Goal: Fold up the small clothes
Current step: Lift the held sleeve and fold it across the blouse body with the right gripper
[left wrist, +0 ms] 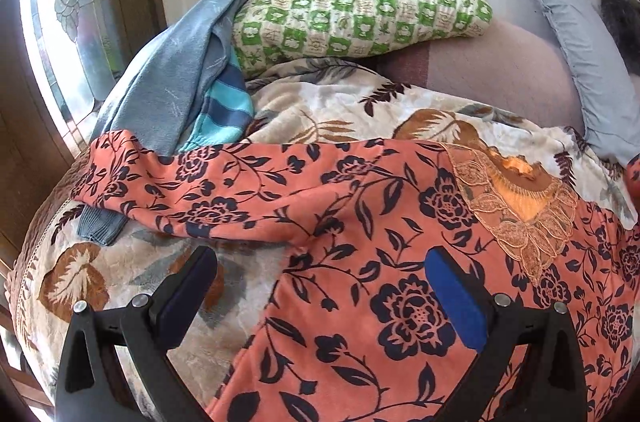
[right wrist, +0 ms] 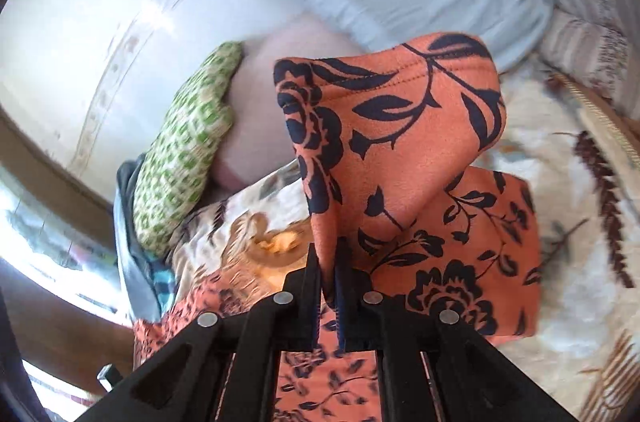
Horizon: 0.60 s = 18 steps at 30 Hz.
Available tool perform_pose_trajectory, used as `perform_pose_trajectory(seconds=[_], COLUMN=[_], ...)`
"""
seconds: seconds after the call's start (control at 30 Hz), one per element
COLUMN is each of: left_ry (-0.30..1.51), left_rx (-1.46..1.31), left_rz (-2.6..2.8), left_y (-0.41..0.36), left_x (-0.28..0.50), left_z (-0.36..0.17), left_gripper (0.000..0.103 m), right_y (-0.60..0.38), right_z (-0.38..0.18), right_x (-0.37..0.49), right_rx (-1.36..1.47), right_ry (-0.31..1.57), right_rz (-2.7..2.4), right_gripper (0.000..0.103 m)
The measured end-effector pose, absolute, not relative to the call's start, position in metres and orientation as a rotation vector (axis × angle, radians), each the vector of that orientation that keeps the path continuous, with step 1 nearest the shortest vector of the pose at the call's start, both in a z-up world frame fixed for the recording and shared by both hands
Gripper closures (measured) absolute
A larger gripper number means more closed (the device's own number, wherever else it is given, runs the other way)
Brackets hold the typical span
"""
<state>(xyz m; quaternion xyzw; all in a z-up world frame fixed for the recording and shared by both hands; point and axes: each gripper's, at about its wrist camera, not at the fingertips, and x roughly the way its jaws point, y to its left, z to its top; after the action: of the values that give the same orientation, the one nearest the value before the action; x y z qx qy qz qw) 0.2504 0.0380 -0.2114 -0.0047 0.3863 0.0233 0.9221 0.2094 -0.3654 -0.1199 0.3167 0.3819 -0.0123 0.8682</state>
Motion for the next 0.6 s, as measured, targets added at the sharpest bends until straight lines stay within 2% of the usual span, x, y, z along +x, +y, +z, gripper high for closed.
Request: perform_pose_trajectory(seconds=[0.27, 0.4, 0.5, 0.6], left_ry=[0.798, 0.81, 0.808, 0.807], left_rx=[-0.07, -0.104, -0.097, -0.092], left_rz=[0.121, 0.135, 0.13, 0.12], left_y=[0.087, 0.098, 0.096, 0.091], left_x=[0.253, 0.255, 0.257, 0.259], left_z=[-0.213, -0.214, -0.214, -0.216], left_gripper=[0.0, 0.0, 0.0, 0.0], right_y=[-0.189, -0.144, -0.127, -0.131], right_z=[-0.211, -0.254, -0.264, -0.246], right_x=[0.29, 0.295, 0.296, 0.288], right_rx=[0.594, 0.566, 0.455, 0.439], right_ry=[1.021, 1.159, 1.223, 1.181], right_rz=[0.182, 0.218, 0.246, 0.329], right_gripper=[0.097, 0.091, 0.082, 0.082])
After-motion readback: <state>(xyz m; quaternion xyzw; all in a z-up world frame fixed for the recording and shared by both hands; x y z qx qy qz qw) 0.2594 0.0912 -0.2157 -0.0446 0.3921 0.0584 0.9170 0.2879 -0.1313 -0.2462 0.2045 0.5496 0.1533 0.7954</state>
